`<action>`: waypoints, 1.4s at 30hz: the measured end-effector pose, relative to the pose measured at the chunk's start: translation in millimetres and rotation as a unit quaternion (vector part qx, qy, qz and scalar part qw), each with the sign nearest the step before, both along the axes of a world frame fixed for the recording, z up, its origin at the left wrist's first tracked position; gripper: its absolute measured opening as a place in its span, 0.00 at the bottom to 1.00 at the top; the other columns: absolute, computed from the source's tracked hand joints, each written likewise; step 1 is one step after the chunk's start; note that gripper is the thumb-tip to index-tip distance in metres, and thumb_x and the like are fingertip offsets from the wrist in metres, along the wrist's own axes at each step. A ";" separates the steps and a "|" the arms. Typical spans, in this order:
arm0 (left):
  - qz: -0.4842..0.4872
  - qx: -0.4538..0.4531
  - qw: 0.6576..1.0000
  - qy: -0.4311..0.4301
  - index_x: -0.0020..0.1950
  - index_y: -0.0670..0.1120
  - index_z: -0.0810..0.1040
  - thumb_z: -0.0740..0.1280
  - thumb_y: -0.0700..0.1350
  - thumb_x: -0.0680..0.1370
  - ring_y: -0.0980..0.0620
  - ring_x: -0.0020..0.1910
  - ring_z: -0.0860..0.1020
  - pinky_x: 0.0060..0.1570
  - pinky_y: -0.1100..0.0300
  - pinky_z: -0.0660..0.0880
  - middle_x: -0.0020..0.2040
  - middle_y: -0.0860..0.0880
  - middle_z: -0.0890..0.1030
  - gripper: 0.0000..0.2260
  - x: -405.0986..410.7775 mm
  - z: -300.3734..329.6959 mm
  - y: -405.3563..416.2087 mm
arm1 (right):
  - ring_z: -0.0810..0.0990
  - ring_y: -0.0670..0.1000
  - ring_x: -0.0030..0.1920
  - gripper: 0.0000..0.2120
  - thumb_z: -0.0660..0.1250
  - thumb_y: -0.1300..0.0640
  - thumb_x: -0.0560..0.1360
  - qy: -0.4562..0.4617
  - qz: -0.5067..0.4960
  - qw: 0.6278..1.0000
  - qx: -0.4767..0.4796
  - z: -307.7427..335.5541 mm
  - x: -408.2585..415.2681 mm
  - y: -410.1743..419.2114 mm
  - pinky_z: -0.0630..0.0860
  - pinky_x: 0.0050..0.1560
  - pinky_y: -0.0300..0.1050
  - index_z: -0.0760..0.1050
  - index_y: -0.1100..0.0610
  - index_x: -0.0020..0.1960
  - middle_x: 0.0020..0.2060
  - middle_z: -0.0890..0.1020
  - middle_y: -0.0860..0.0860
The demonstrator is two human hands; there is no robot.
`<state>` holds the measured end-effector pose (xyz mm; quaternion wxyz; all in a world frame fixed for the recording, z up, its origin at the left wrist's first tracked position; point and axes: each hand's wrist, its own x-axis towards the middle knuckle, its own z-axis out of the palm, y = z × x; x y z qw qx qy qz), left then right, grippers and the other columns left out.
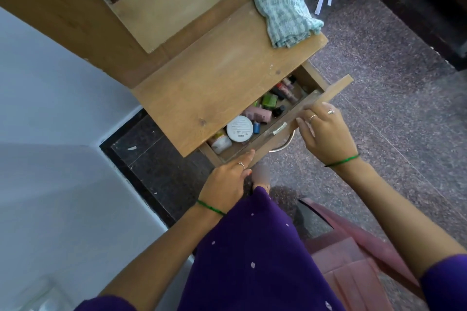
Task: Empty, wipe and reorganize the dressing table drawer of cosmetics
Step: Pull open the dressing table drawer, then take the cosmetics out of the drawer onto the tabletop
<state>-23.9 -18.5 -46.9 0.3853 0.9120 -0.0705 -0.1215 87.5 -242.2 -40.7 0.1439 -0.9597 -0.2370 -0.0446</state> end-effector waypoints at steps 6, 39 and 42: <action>0.029 -0.072 0.996 0.034 0.66 0.43 0.74 0.67 0.38 0.76 0.54 0.58 0.78 0.58 0.66 0.73 0.61 0.47 0.79 0.18 4.3 -2.2 1.5 | 0.76 0.60 0.38 0.13 0.60 0.57 0.78 -0.005 -0.007 0.997 0.077 -13.7 10.4 3.5 0.73 0.41 0.53 0.75 0.63 0.39 0.38 0.76 0.58; 0.036 -0.135 0.988 0.063 0.67 0.49 0.73 0.66 0.45 0.77 0.63 0.63 0.72 0.65 0.61 0.69 0.64 0.58 0.75 0.18 -66.0 -24.1 -65.1 | 0.68 0.53 0.35 0.17 0.66 0.62 0.73 -0.084 -0.019 0.970 0.228 -65.2 -48.8 -57.3 0.60 0.40 0.40 0.65 0.62 0.28 0.29 0.69 0.53; 0.047 -0.135 0.988 0.062 0.66 0.48 0.74 0.66 0.45 0.76 0.61 0.64 0.72 0.66 0.58 0.69 0.64 0.58 0.75 0.18 -71.7 -22.4 -70.1 | 0.68 0.53 0.34 0.17 0.66 0.62 0.73 -0.080 -0.023 0.973 0.216 -63.2 -52.7 -60.0 0.60 0.38 0.41 0.65 0.62 0.28 0.28 0.69 0.55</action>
